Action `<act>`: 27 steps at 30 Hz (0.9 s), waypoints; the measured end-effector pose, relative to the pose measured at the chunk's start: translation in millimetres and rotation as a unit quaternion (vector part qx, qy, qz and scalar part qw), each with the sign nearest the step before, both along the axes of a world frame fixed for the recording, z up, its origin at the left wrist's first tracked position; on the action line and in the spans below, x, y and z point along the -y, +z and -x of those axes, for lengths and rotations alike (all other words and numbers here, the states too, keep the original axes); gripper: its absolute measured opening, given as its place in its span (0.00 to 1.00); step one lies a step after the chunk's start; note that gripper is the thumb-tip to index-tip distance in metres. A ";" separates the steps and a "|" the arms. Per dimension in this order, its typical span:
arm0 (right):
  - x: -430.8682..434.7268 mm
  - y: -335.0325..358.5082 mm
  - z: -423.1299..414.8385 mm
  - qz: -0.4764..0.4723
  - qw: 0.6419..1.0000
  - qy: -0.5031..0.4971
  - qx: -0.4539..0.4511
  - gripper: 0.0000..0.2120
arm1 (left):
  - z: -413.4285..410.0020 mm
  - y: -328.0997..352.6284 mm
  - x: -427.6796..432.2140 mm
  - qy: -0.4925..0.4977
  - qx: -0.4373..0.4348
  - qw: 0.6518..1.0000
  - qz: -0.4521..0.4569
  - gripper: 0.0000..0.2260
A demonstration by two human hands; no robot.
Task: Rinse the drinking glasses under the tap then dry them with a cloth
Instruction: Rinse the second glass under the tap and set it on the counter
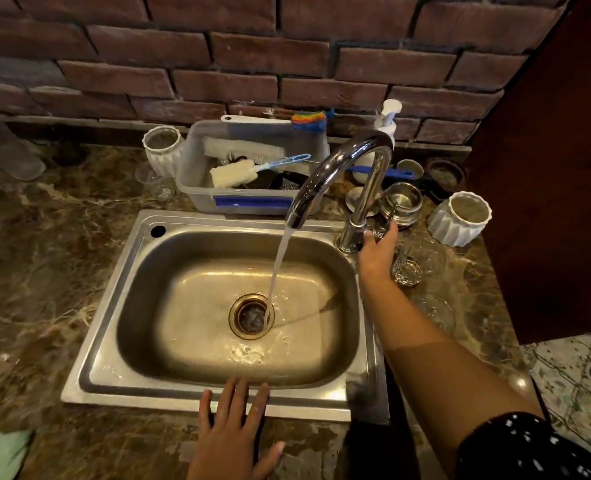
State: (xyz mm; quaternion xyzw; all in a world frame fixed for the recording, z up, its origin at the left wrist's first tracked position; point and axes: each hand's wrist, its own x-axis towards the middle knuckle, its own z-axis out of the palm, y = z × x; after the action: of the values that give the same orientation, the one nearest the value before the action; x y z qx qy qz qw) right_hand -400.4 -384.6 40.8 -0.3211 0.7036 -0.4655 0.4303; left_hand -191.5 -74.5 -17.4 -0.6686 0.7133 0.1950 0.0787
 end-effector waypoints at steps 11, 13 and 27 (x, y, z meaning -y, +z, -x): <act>0.5 -7.4 8.2 0.011 0.999 0.034 -0.038 0.29 | 2.0 -0.4 -1.8 -0.007 0.018 1.000 0.023 0.38; 2.1 -6.2 8.4 0.008 0.998 0.040 -0.045 0.29 | 3.2 3.2 -2.4 -0.006 0.018 1.000 0.025 0.38; 2.1 -3.3 7.8 -0.008 0.999 0.035 -0.037 0.29 | 4.6 8.7 -3.0 -0.005 0.009 1.000 0.028 0.30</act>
State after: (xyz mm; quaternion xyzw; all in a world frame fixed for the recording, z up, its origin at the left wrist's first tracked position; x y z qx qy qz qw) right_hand -408.2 -386.7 37.5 -0.3591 0.7109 -0.4320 0.4232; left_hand -196.1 -71.5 -8.7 -0.6688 0.7211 0.1682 0.0675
